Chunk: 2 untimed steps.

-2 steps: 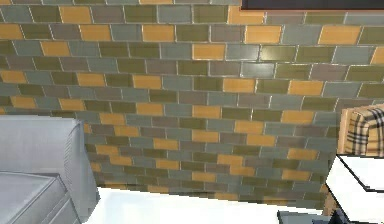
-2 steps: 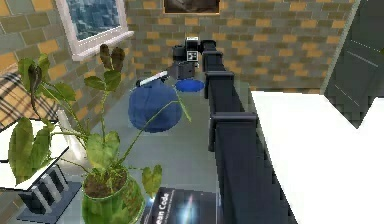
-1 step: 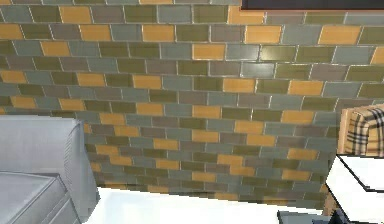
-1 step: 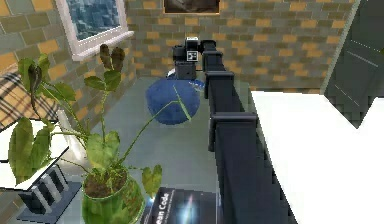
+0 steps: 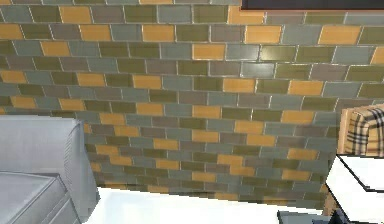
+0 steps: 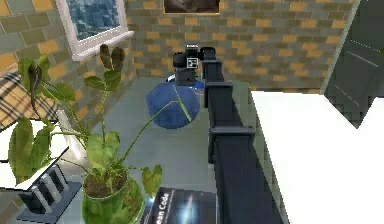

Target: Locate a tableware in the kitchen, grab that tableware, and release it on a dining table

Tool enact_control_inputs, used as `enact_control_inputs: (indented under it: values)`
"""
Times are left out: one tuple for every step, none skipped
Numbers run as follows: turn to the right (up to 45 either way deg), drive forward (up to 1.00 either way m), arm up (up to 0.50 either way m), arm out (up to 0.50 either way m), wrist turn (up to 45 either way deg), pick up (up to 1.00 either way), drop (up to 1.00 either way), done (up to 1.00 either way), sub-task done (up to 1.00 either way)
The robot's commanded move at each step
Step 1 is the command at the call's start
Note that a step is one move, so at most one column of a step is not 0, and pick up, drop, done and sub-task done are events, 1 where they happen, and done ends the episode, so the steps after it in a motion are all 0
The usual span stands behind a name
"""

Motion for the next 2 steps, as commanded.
enact_control_inputs:
  values:
    - [0.0,0.00,-0.32,0.00,0.0,0.00,0.00,0.00,0.00]
    - [0.0,0.00,0.00,0.00,0.0,0.00,1.00,0.00,0.00]
